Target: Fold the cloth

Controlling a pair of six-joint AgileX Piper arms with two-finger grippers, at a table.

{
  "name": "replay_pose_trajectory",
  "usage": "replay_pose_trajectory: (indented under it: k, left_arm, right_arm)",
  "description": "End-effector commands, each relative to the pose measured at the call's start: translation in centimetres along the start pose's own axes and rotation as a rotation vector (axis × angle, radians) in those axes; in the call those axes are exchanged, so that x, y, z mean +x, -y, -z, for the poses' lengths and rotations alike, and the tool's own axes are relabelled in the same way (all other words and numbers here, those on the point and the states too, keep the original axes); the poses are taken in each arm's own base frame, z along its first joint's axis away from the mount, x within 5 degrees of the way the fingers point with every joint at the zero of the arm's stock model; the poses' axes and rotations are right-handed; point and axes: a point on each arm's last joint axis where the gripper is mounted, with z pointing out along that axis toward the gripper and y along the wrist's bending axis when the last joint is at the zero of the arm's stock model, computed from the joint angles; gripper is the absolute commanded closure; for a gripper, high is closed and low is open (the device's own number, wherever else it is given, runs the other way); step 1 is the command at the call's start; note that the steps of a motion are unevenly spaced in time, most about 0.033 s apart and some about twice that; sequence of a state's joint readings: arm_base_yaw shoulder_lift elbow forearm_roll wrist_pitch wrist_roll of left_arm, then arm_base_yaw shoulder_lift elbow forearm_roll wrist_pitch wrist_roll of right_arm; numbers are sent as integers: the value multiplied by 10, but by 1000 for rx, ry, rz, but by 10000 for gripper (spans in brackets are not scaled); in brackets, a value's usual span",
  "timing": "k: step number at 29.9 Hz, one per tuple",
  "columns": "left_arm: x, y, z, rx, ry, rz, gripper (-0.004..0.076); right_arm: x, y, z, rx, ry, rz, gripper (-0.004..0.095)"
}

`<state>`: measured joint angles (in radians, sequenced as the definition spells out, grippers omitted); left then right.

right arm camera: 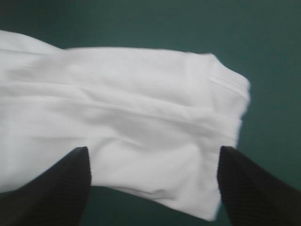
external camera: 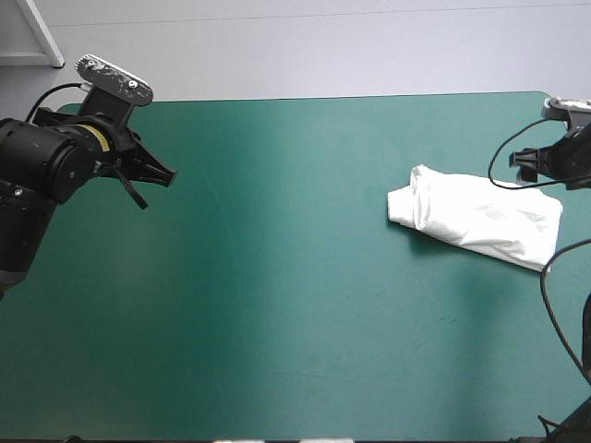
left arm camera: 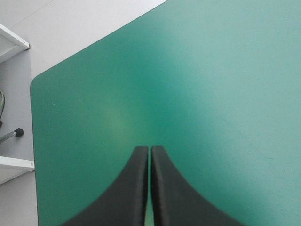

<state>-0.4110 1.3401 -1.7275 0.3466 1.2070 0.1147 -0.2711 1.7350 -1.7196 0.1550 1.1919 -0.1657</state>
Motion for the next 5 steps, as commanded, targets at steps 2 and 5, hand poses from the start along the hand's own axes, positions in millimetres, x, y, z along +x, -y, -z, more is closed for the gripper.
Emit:
replay_pose_trajectory:
  k: [2, 5]
  left_arm:
    - [4, -21, 50, -93, 165, 91, 705]
    - [15, -30, 76, -133, 200, 124, 705]
  right_arm:
    - [4, -42, 97, -285, 305, 57, 713]
    - [13, -63, 135, -438, 438, 153, 899]
